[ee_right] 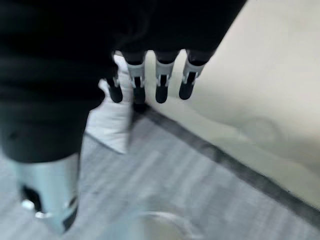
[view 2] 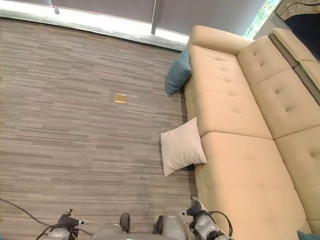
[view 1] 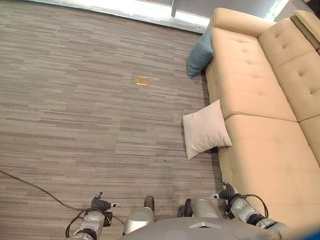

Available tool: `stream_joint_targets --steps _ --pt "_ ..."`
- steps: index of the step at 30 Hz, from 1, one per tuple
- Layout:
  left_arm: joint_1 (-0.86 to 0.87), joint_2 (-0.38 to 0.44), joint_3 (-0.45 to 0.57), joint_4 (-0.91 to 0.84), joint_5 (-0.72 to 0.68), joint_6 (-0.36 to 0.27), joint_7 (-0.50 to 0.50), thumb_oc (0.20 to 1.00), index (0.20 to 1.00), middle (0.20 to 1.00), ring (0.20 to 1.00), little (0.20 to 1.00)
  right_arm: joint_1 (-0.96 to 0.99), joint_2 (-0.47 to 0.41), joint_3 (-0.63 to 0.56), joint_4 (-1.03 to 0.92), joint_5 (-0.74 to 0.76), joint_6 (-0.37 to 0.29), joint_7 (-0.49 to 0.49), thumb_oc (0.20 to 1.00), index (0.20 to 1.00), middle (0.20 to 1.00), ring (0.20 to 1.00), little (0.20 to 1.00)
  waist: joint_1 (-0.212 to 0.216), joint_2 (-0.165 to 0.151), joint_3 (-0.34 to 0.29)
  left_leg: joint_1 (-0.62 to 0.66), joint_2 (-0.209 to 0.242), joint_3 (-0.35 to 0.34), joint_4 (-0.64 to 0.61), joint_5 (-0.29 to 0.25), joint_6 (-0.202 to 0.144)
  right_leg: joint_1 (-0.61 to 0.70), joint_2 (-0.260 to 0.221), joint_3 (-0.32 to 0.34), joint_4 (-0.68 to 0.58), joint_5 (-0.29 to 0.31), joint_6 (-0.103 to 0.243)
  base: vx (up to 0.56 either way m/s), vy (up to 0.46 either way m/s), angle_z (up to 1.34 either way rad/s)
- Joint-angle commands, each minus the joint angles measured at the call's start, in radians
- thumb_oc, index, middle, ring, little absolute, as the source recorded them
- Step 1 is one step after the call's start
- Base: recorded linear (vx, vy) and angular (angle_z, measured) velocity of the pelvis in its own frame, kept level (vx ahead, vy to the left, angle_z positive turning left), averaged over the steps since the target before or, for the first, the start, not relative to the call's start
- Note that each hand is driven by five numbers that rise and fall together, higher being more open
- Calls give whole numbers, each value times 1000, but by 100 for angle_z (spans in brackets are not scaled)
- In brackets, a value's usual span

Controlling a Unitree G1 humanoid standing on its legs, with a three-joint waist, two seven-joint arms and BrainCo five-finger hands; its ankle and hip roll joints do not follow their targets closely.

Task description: Pick up all the scattered cushions and arrange them neatly on the sofa.

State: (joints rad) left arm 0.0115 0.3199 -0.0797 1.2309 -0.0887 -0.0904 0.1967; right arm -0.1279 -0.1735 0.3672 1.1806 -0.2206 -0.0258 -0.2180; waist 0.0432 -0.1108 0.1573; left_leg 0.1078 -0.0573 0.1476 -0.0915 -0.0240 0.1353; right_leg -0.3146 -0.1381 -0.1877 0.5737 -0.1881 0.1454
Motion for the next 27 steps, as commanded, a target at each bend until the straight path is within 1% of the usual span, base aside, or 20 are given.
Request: stream_joint_targets --steps 1,3,4,5,6,7,8,9,10,12,13,14,15,17,21,22,24,25,26,27 --pt "2 20 -2 -19 11 -17 -1 1000 1000 1000 1000 1000 -18 -39 -1 37 -18 13 -5 1000 1000 1000 1000 1000 -12 -32 34 -29 13 -67 90 -113 -103 113 49 -60 -355 202 -14 319 40 0" --pt "-10 17 -5 -12 15 -18 -5 1000 1000 1000 1000 1000 -15 -48 -1 48 -34 22 1 1000 1000 1000 1000 1000 -22 -29 42 -10 8 -66 102 -134 -110 113 38 -113 -448 223 -2 243 13 1" --pt "-9 14 -7 -8 20 -19 -8 1000 1000 1000 1000 1000 -10 -49 -3 58 -34 24 1 1000 1000 1000 1000 1000 -25 -33 39 -4 -1 -73 116 -146 -109 131 44 -105 -475 218 -1 345 -7 8" --pt "-3 0 -17 -8 34 -20 -12 1000 1000 1000 1000 1000 9 -48 -7 75 -33 25 1 1000 1000 1000 1000 1000 -30 -35 21 24 -7 -80 118 -170 -114 163 66 -75 -494 219 -18 453 -54 17" --pt "3 -11 -22 -11 40 -23 -16 1000 1000 1000 1000 1000 27 -54 -21 90 -28 28 -2 1000 1000 1000 1000 1000 -38 -39 1 21 -10 -77 149 -188 -132 183 60 -95 -516 229 -22 529 -121 49" --pt "4 -21 -36 -12 43 -22 -20 1000 1000 1000 1000 1000 40 -56 -36 91 -16 25 -4 1000 1000 1000 1000 1000 -51 -36 -6 10 9 -62 239 -184 -175 218 75 -90 -538 224 -37 416 -174 73" --pt "1 -22 -47 -22 46 -22 -27 1000 1000 1000 1000 1000 40 -66 -37 95 -11 22 -11 1000 1000 1000 1000 1000 -51 -48 0 -53 21 -54 389 -146 -203 254 78 -87 -567 218 -53 287 -171 56" --pt "-8 -25 -50 -22 43 -20 -27 1000 1000 1000 1000 1000 37 -69 -43 98 3 23 -12 1000 1000 1000 1000 1000 -44 -57 9 -116 37 -44 495 -115 -216 282 84 -77 -585 206 -67 168 -116 15" --pt "-9 -26 -52 -22 41 -18 -29 1000 1000 1000 1000 1000 36 -70 -44 97 7 24 -12 1000 1000 1000 1000 1000 -42 -63 11 -140 45 -34 509 -119 -210 291 85 -73 -592 201 -69 188 -52 -24" --pt "-11 -26 -57 -18 42 -14 -33 1000 1000 1000 1000 1000 34 -71 -39 98 12 22 -15 1000 1000 1000 1000 1000 -34 -82 7 -191 48 -31 434 -171 -178 309 81 -48 -603 185 -60 204 21 -26" --pt "-11 -24 -56 -16 43 -14 -31 1000 1000 1000 1000 1000 35 -72 -37 95 12 22 -14 1000 1000 1000 1000 1000 -29 -81 8 -192 47 -40 401 -168 -175 314 84 -35 -601 178 -58 161 78 -45" --pt "-11 -24 -55 -12 42 -14 -31 1000 1000 1000 1000 1000 32 -73 -36 94 10 22 -15 1000 1000 1000 1000 1000 -22 -78 11 -201 45 -58 355 -152 -176 320 91 -20 -599 170 -57 210 126 -54" --pt "-10 -24 -54 -7 42 -16 -30 1000 1000 1000 1000 1000 29 -73 -35 94 9 19 -19 1000 1000 1000 1000 1000 -10 -72 10 -223 40 -109 293 -110 -184 333 104 8 -598 157 -56 218 143 -52" --pt "-8 -28 -52 -2 35 -17 -29 1000 1000 1000 1000 1000 27 -73 -36 92 14 15 -23 1000 1000 1000 1000 1000 4 -70 16 -252 40 -146 272 -70 -195 353 111 33 -589 139 -59 191 128 -64" --pt "-7 -26 -60 8 53 -7 -40 1000 1000 1000 1000 1000 33 -59 -46 102 14 17 -16 1000 1000 1000 1000 1000 1 -63 -10 -203 38 -139 219 -72 -174 372 110 58 -530 108 -54 222 197 -56" --pt "-8 -25 -64 8 61 -8 -40 1000 1000 1000 1000 1000 32 -57 -46 102 12 18 -16 1000 1000 1000 1000 1000 1 -61 -14 -184 37 -129 205 -76 -166 369 108 68 -508 106 -48 209 286 -63" --pt "-18 -9 -77 -10 80 -10 -40 1000 1000 1000 1000 1000 22 -54 -38 94 0 24 -10 1000 1000 1000 1000 1000 -9 -38 -13 -133 27 -106 177 -87 -124 297 92 93 -322 144 -9 210 335 -44" --pt "-18 -9 -77 -10 80 -10 -40 1000 1000 1000 1000 1000 22 -54 -38 94 0 24 -10 1000 1000 1000 1000 1000 -8 -38 -13 -133 26 -105 177 -87 -124 295 92 94 -319 143 -8 150 305 -58" --pt "-23 -3 -75 -21 72 -13 -33 1000 1000 1000 1000 1000 13 -52 -32 77 -6 21 -10 1000 1000 1000 1000 1000 -15 -14 4 -107 30 -97 162 -93 -104 220 76 75 -193 170 8 65 161 -43" --pt "-23 -3 -75 -21 72 -13 -33 1000 1000 1000 1000 1000 13 -53 -32 77 -6 21 -10 1000 1000 1000 1000 1000 -15 -14 4 -107 30 -96 162 -93 -104 219 75 76 -191 169 8 184 249 -38"
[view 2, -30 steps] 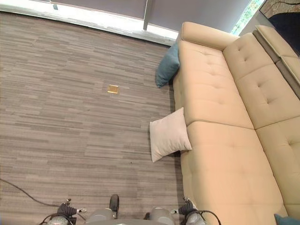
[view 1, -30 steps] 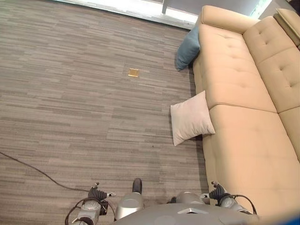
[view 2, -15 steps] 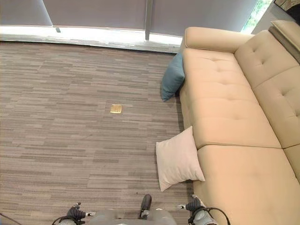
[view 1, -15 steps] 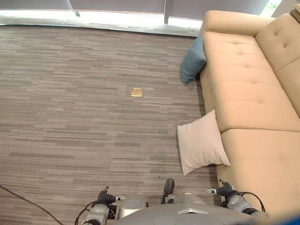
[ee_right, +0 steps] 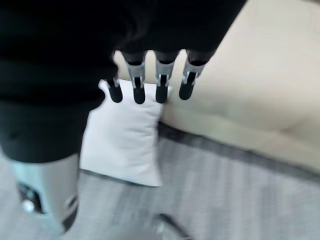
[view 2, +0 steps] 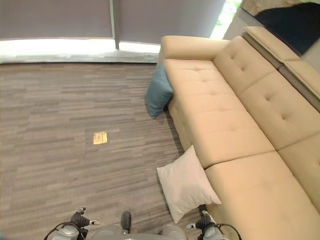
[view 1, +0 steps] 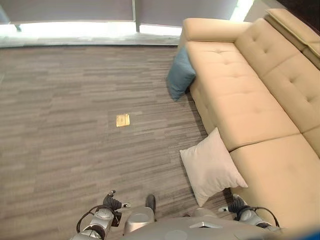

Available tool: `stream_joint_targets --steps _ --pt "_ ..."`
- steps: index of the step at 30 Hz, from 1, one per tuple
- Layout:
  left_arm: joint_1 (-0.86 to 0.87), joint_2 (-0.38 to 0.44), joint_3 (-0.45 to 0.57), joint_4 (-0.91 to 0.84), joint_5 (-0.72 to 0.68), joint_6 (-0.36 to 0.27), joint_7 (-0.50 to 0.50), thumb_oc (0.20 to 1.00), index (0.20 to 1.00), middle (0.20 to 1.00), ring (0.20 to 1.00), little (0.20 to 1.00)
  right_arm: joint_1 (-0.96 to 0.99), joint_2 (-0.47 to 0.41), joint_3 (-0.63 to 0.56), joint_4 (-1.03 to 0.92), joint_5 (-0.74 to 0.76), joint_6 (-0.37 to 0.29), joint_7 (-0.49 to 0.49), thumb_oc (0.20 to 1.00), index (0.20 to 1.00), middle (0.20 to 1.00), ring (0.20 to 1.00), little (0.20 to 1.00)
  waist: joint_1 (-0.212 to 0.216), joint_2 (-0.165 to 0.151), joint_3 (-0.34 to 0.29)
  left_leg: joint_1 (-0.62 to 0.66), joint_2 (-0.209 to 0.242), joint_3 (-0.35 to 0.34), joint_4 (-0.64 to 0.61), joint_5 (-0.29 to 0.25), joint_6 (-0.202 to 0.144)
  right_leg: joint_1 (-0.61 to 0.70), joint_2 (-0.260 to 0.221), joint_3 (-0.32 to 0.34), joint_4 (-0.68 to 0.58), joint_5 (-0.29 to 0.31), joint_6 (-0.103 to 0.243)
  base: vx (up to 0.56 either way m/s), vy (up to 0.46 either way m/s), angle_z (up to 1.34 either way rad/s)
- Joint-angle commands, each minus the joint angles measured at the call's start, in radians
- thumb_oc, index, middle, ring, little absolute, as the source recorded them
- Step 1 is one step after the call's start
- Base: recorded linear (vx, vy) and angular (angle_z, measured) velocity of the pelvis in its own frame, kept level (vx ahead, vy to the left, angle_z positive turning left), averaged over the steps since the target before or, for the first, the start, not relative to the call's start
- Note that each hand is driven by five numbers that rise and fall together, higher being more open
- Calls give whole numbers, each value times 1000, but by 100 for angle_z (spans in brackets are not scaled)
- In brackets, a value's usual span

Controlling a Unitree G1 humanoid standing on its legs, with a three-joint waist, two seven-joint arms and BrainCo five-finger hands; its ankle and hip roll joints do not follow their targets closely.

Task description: Pick up all the scattered cushions and arrange them neatly on the sofa.

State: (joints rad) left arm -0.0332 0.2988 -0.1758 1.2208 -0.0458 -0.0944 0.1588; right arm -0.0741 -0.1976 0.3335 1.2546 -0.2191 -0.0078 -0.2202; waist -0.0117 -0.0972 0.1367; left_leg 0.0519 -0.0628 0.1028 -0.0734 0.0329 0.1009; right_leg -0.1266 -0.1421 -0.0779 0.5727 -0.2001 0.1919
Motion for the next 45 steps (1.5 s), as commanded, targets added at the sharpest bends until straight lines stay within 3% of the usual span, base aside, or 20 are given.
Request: stream_joint_targets --steps 1,5,7,11,15,16,18,19,20,21,22,26,27,31,32,33,36,38,41,45 --pt "24 15 23 -11 25 -10 4 1000 1000 1000 1000 1000 -43 -32 3 -2 -14 3 -9 1000 1000 1000 1000 1000 36 -22 25 -17 27 -48 120 -162 -64 5 71 -65 -216 179 -52 122 88 -18" --pt "18 9 15 -4 32 -11 0 1000 1000 1000 1000 1000 -45 -43 7 0 -25 8 -7 1000 1000 1000 1000 1000 12 -18 34 22 6 -53 102 -174 -61 -37 87 -119 -349 196 -67 202 71 -25" --pt "11 9 13 -2 34 -12 -2 1000 1000 1000 1000 1000 -44 -47 0 2 -28 11 -8 1000 1000 1000 1000 1000 8 -18 40 32 0 -43 99 -179 -65 -38 71 -183 -398 199 -68 166 -15 -8" --pt "17 -1 5 5 58 -19 -5 1000 1000 1000 1000 1000 -13 -51 -22 21 -18 11 -14 1000 1000 1000 1000 1000 -10 -32 13 40 -8 -23 161 -204 -98 28 82 -175 -483 203 -84 202 -74 7" --pt "12 -15 -15 -8 56 -16 -13 1000 1000 1000 1000 1000 -7 -69 -35 24 11 5 -19 1000 1000 1000 1000 1000 -8 -47 16 -53 5 -22 413 -172 -140 112 109 -114 -542 190 -119 109 -45 -1" --pt "12 -15 -15 -8 56 -16 -13 1000 1000 1000 1000 1000 -7 -69 -35 24 11 5 -19 1000 1000 1000 1000 1000 -8 -46 15 -55 6 -22 416 -174 -140 111 110 -114 -541 190 -119 69 24 -37" --pt "13 -24 -27 -11 49 -15 -12 1000 1000 1000 1000 1000 -8 -73 -24 21 10 5 -24 1000 1000 1000 1000 1000 9 -56 20 -95 4 -63 359 -226 -122 129 111 -65 -541 172 -115 102 80 -69" --pt "10 -27 -30 -11 46 -18 -12 1000 1000 1000 1000 1000 -12 -73 -17 21 5 4 -26 1000 1000 1000 1000 1000 21 -54 20 -107 -15 -147 286 -206 -123 134 128 -17 -540 165 -113 103 77 -91" --pt "10 -26 -30 -11 46 -18 -12 1000 1000 1000 1000 1000 -12 -72 -17 21 5 4 -26 1000 1000 1000 1000 1000 20 -56 18 -108 -17 -148 281 -201 -123 131 126 -18 -541 166 -113 111 106 -115" --pt "7 -28 -29 -9 41 -20 -12 1000 1000 1000 1000 1000 -15 -73 -10 24 0 4 -27 1000 1000 1000 1000 1000 28 -51 24 -137 -32 -229 248 -161 -132 137 142 25 -532 162 -114 50 78 -111" --pt "2 -31 -32 -6 36 -21 -11 1000 1000 1000 1000 1000 -19 -75 -8 29 0 5 -28 1000 1000 1000 1000 1000 32 -50 31 -158 -42 -261 256 -144 -137 141 150 50 -523 157 -113 60 133 -92" --pt "12 -42 -30 13 43 -17 -21 1000 1000 1000 1000 1000 -20 -72 -4 29 -7 8 -19 1000 1000 1000 1000 1000 26 -29 26 -119 -31 -269 191 -121 -122 132 165 100 -480 141 -108 59 199 -95" --pt "9 -32 -27 12 47 -16 -20 1000 1000 1000 1000 1000 -33 -63 1 24 -14 11 -19 1000 1000 1000 1000 1000 20 -23 23 -88 -18 -224 142 -104 -108 102 154 100 -442 144 -90 53 207 -122" --pt "2 -10 -10 10 32 -17 -14 1000 1000 1000 1000 1000 -60 -57 14 11 -24 11 -23 1000 1000 1000 1000 1000 46 -11 29 -43 9 -131 82 -97 -92 55 106 -8 -395 165 -66 -6 122 -133" --pt "6 -4 1 13 27 -17 -12 1000 1000 1000 1000 1000 -66 -54 18 2 -29 5 -23 1000 1000 1000 1000 1000 67 -4 30 -32 21 -91 66 -98 -91 62 57 -137 -419 164 -73 -82 47 -95" --pt "12 -2 8 14 23 -17 -12 1000 1000 1000 1000 1000 -69 -54 22 -3 -33 2 -24 1000 1000 1000 1000 1000 79 0 26 -28 31 -68 58 -99 -90 69 33 -203 -424 161 -77 -84 33 -149" --pt "26 6 41 25 19 -8 -14 1000 1000 1000 1000 1000 -85 -62 24 -9 -43 2 -27 1000 1000 1000 1000 1000 114 7 16 7 57 4 41 -121 -93 105 -20 -345 -405 147 -63 -12 -42 -113" --pt "25 6 40 28 26 -8 -17 1000 1000 1000 1000 1000 -84 -66 20 -10 -44 3 -26 1000 1000 1000 1000 1000 126 4 14 17 61 44 45 -131 -93 124 -48 -396 -428 166 -50 12 -117 -142" --pt "22 0 32 27 29 -8 -20 1000 1000 1000 1000 1000 -77 -71 14 -4 -44 10 -28 1000 1000 1000 1000 1000 128 6 9 31 64 67 44 -143 -98 148 -50 -403 -475 178 -39 8 -106 -58" --pt "13 -14 12 19 31 -11 -18 1000 1000 1000 1000 1000 -60 -77 -2 15 -34 14 -29 1000 1000 1000 1000 1000 93 8 12 20 69 77 56 -123 -108 139 -14 -324 -542 210 -48 -10 -145 -19"
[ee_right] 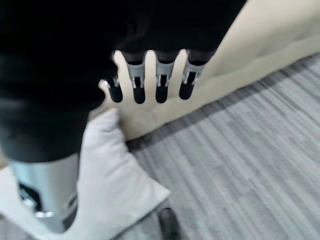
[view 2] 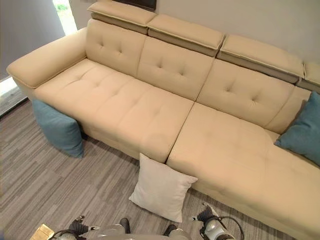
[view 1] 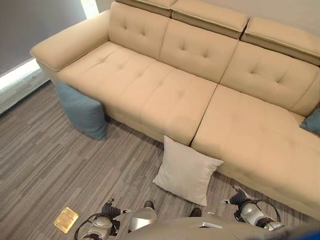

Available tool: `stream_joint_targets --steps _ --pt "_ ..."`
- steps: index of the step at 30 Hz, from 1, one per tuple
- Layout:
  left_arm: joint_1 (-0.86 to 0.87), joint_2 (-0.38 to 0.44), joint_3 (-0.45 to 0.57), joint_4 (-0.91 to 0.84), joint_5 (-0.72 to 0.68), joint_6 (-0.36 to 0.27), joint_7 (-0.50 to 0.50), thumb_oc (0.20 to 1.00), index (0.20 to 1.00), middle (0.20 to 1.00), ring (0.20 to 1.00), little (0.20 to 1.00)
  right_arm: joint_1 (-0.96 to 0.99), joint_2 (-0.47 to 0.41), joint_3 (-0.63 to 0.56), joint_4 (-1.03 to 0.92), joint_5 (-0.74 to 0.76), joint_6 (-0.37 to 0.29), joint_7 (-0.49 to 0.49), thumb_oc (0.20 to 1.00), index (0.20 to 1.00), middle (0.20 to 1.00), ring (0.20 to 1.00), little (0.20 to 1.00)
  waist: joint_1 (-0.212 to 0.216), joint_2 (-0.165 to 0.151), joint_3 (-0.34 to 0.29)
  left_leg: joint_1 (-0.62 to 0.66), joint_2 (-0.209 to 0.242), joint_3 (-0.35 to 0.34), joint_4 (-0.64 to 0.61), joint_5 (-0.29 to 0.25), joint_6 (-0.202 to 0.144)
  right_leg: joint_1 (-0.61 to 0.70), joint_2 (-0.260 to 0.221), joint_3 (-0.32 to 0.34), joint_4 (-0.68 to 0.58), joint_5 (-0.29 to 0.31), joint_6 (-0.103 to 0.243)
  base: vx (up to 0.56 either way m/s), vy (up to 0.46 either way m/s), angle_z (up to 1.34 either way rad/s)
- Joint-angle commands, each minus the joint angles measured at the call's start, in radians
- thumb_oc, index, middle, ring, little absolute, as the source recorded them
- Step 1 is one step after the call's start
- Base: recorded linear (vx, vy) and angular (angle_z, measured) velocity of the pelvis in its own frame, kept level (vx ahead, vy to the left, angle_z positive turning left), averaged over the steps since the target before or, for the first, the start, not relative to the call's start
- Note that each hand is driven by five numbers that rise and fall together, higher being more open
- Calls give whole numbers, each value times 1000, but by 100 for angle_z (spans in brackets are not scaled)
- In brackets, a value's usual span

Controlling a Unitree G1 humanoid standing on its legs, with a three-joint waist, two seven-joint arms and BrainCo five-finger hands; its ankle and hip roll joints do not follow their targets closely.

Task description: Pick up all the scattered cushions and arrange them neatly on the sofa.

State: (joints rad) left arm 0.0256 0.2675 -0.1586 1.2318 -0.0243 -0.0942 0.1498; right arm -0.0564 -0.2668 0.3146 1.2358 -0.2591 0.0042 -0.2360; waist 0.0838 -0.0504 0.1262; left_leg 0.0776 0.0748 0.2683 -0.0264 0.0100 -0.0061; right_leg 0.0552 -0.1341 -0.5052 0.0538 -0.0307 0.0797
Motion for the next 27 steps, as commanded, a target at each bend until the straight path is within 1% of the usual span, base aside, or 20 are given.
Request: stream_joint_targets --steps 1,2,3,4,5,6,7,8,10,11,13,16,17,19,22,23,25,27 --pt "-49 16 -10 4 10 -10 -10 1000 1000 1000 1000 1000 -74 -10 17 36 10 2 -14 1000 1000 1000 1000 1000 -6 -41 25 -15 -68 -93 32 -105 -3 -35 -13 117 -42 42 62 -5 -145 -17" --pt "-54 9 -22 -2 14 -10 -11 1000 1000 1000 1000 1000 -62 -16 12 41 21 -2 -16 1000 1000 1000 1000 1000 -13 -46 32 -34 -64 -101 90 -124 -7 -15 3 140 -74 41 52 -5 -119 -6" --pt "-54 9 -22 -2 14 -10 -11 1000 1000 1000 1000 1000 -62 -16 12 41 21 -2 -16 1000 1000 1000 1000 1000 -14 -46 32 -35 -64 -102 92 -125 -7 -14 4 140 -74 41 52 -5 -121 9" --pt "-62 0 -27 -3 8 -10 -13 1000 1000 1000 1000 1000 -64 -23 11 46 32 -3 -23 1000 1000 1000 1000 1000 -9 -50 40 -53 -70 -138 145 -136 -21 3 16 160 -103 41 44 -7 -44 13" --pt "-63 0 -27 -3 8 -10 -13 1000 1000 1000 1000 1000 -65 -22 11 46 32 -4 -23 1000 1000 1000 1000 1000 -11 -51 37 -58 -72 -140 146 -133 -20 -1 14 158 -103 42 44 -15 -53 9" --pt "-69 -6 -32 -2 2 -10 -12 1000 1000 1000 1000 1000 -68 -26 10 46 39 -5 -26 1000 1000 1000 1000 1000 -6 -53 45 -74 -83 -185 165 -134 -29 6 22 171 -113 42 39 -21 -8 -10" --pt "-73 -10 -36 0 -5 -11 -12 1000 1000 1000 1000 1000 -72 -30 11 46 43 -7 -27 1000 1000 1000 1000 1000 -2 -55 48 -88 -92 -226 164 -131 -35 9 26 177 -118 41 37 5 23 -12" --pt "-83 -17 -45 5 -10 -8 -8 1000 1000 1000 1000 1000 -75 -36 11 44 46 -12 -33 1000 1000 1000 1000 1000 -1 -60 46 -127 -87 -286 140 -109 -45 10 30 193 -125 41 39 13 33 -11" --pt "-87 -17 -50 7 -9 -6 -7 1000 1000 1000 1000 1000 -77 -38 12 44 46 -11 -33 1000 1000 1000 1000 1000 -1 -62 48 -144 -85 -300 136 -98 -46 8 30 201 -120 39 40 33 68 -15" --pt "-88 -18 -48 12 -8 -4 -11 1000 1000 1000 1000 1000 -75 -36 9 48 46 -11 -31 1000 1000 1000 1000 1000 -3 -56 41 -124 -82 -312 96 -94 -39 5 36 207 -115 32 38 40 81 -26" --pt "-87 -14 -49 15 -1 -1 -13 1000 1000 1000 1000 1000 -71 -33 3 50 47 -9 -28 1000 1000 1000 1000 1000 -8 -54 36 -111 -75 -303 73 -82 -38 6 35 207 -107 25 39 70 132 -36" --pt "-80 -2 -43 16 9 -1 -12 1000 1000 1000 1000 1000 -68 -17 10 47 42 -6 -25 1000 1000 1000 1000 1000 -5 -56 31 -70 -79 -279 33 -81 -22 -5 22 230 -76 23 49 101 208 -31" --pt "-78 3 -38 18 9 -1 -10 1000 1000 1000 1000 1000 -71 -14 11 46 41 -5 -25 1000 1000 1000 1000 1000 -2 -56 32 -66 -80 -272 31 -82 -19 -11 17 236 -67 24 52 29 159 -37" --pt "-75 22 -19 19 6 -1 -3 1000 1000 1000 1000 1000 -76 -4 14 36 40 -3 -24 1000 1000 1000 1000 1000 5 -63 41 -57 -86 -245 31 -93 0 -38 -1 251 -31 29 67 25 168 -30" --pt "-74 36 -6 13 2 -6 3 1000 1000 1000 1000 1000 -78 0 12 26 46 -5 -26 1000 1000 1000 1000 1000 12 -68 49 -54 -91 -228 34 -102 11 -54 -16 253 -9 33 77 27 69 -43" --pt "-79 43 8 -2 -22 -13 14 1000 1000 1000 1000 1000 -82 0 -13 12 84 -10 -35 1000 1000 1000 1000 1000 10 -69 58 -57 -95 -217 36 -107 18 -69 -26 254 -1 39 83 -4 55 -24" --pt "-104 43 21 -24 -70 -21 30 1000 1000 1000 1000 1000 -101 -7 -51 -16 147 -22 -56 1000 1000 1000 1000 1000 2 -65 85 -83 -96 -203 51 -110 19 -101 -36 255 11 40 84 -83 35 -19" --pt "-144 43 20 -51 -125 -34 41 1000 1000 1000 1000 1000 -131 -17 -72 -41 190 -29 -76 1000 1000 1000 1000 1000 -6 -60 125 -142 -97 -194 84 -109 19 -161 -47 258 41 44 80 -324 4 -9"
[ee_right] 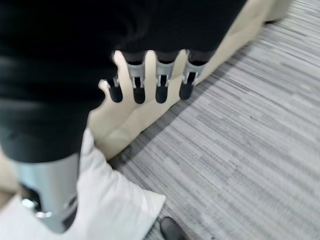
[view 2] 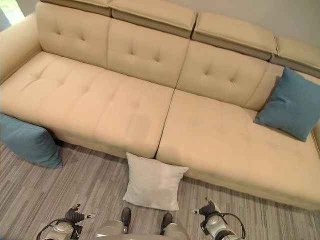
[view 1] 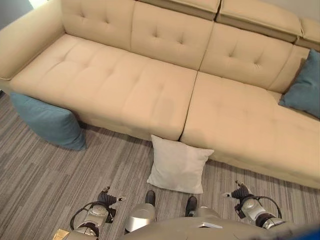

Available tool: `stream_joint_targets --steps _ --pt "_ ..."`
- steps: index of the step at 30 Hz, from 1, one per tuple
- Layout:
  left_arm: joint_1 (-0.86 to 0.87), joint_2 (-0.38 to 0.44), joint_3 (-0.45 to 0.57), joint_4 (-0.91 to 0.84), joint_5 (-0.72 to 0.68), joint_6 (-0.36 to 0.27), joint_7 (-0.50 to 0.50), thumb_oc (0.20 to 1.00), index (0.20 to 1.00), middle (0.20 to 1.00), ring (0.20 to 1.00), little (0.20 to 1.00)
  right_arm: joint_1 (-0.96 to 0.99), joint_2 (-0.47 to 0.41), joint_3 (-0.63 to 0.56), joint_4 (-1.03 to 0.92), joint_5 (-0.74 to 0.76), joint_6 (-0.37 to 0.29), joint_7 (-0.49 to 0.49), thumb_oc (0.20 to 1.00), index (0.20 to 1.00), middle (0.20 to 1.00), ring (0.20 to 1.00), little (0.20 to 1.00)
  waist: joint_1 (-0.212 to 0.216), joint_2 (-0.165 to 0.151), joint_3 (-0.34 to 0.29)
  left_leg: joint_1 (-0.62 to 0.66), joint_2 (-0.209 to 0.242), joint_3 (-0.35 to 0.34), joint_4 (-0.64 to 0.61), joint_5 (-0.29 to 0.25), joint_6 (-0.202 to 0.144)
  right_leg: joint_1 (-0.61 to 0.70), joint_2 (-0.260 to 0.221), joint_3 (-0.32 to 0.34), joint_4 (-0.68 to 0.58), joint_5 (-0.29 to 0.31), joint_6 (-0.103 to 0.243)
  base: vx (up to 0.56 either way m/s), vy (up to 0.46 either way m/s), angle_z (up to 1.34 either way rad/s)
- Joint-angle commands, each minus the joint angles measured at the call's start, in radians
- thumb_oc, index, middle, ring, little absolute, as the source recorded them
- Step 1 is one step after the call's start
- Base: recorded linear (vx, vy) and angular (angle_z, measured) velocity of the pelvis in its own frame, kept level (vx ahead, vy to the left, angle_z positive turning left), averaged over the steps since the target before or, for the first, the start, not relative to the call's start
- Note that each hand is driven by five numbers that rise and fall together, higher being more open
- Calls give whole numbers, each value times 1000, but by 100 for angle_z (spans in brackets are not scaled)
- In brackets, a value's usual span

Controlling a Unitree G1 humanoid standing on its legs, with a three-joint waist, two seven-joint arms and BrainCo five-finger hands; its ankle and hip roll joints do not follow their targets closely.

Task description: Pick up all the scattered cushions and arrange them neatly on the sofa.

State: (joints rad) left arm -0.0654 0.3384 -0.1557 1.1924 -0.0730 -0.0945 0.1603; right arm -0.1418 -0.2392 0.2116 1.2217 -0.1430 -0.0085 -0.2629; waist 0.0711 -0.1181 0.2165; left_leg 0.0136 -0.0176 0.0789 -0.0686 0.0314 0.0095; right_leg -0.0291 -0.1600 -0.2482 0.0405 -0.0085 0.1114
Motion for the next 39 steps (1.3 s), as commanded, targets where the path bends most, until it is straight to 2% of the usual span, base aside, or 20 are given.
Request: stream_joint_targets --steps 1,5,6,8,9,11,12,17,18,20,24,32,37,39 --pt "-130 -25 -3 -66 -157 -67 66 1000 1000 1000 1000 1000 -102 -56 14 -70 138 -27 -82 1000 1000 1000 1000 1000 -5 15 98 -201 0 2 190 -123 1 -192 -44 4 113 33 37 -454 -13 -16" --pt "-222 -18 -45 -139 -233 -101 100 1000 1000 1000 1000 1000 -161 -72 -6 -145 216 -48 -123 1000 1000 1000 1000 1000 -19 29 130 -389 -5 -2 285 -123 -1 -362 -63 10 180 33 18 -210 -10 -7" --pt "-235 -18 -51 -155 -249 -104 102 1000 1000 1000 1000 1000 -175 -76 -7 -159 228 -48 -133 1000 1000 1000 1000 1000 -19 36 132 -412 0 -11 305 -151 -8 -387 -59 18 202 7 23 -52 -15 -5" --pt "-292 -7 -73 -187 -254 -120 136 1000 1000 1000 1000 1000 -221 -80 -11 -200 260 -64 -162 1000 1000 1000 1000 1000 -26 40 142 -499 3 -9 340 -148 -11 -470 -68 19 227 10 21 -107 -17 -4" --pt "-335 -2 -87 -200 -255 -125 154 1000 1000 1000 1000 1000 -256 -83 -9 -216 272 -72 -186 1000 1000 1000 1000 1000 -33 46 142 -580 8 -7 369 -143 -13 -550 -75 23 253 14 21 -110 -10 -7" --pt "-358 2 -92 -201 -259 -128 163 1000 1000 1000 1000 1000 -278 -87 -13 -226 282 -79 -198 1000 1000 1000 1000 1000 -37 46 136 -621 10 -11 380 -141 -13 -592 -78 27 265 15 20 -97 -14 -1" --pt "-427 15 -116 -210 -248 -127 193 1000 1000 1000 1000 1000 -344 -98 -20 -257 301 -94 -239 1000 1000 1000 1000 1000 -48 53 137 -726 15 -14 407 -134 -14 -703 -84 38 303 13 20 -118 -7 3" --pt "-576 38 -153 -188 -239 -120 237 1000 1000 1000 1000 1000 -494 -119 -38 -318 359 -141 -317 1000 1000 1000 1000 1000 -74 61 141 -936 20 -23 451 -121 -14 -922 -86 74 370 9 15 -59 4 -4" --pt "-579 38 -153 -186 -240 -121 237 1000 1000 1000 1000 1000 -497 -119 -38 -318 360 -141 -317 1000 1000 1000 1000 1000 -74 61 138 -942 20 -22 454 -122 -14 -928 -86 74 372 8 15 -44 3 -6" --pt "-691 61 -172 -190 -252 -124 261 1000 1000 1000 1000 1000 -608 -146 -21 -363 367 -164 -347 1000 1000 1000 1000 1000 -93 66 143 -1086 22 -31 486 -117 -10 -1079 -88 97 424 3 13 -1 9 2" --pt "-785 71 -174 -210 -336 -147 265 1000 1000 1000 1000 1000 -702 -155 -10 -376 405 -182 -354 1000 1000 1000 1000 1000 -103 71 131 -1237 23 -42 538 -122 -2 -1238 -78 115 491 -13 11 54 15 5" --pt "-964 92 -220 -169 -351 -137 310 1000 1000 1000 1000 1000 -844 -122 45 -342 454 -204 -359 1000 1000 1000 1000 1000 -121 73 117 -1420 19 -59 644 -139 13 -1436 -65 157 619 -47 10 65 16 -1" --pt "-1095 55 -261 -163 -366 -144 346 1000 1000 1000 1000 1000 -960 -87 106 -315 450 -206 -382 1000 1000 1000 1000 1000 -122 75 111 -1485 9 -66 672 -144 15 -1504 -59 168 655 -57 8 65 -18 -3" --pt "-1168 12 -290 -149 -370 -137 352 1000 1000 1000 1000 1000 -1036 -64 149 -296 437 -195 -388 1000 1000 1000 1000 1000 -119 77 97 -1510 7 -68 675 -141 16 -1531 -48 173 660 -57 9 45 -9 0"
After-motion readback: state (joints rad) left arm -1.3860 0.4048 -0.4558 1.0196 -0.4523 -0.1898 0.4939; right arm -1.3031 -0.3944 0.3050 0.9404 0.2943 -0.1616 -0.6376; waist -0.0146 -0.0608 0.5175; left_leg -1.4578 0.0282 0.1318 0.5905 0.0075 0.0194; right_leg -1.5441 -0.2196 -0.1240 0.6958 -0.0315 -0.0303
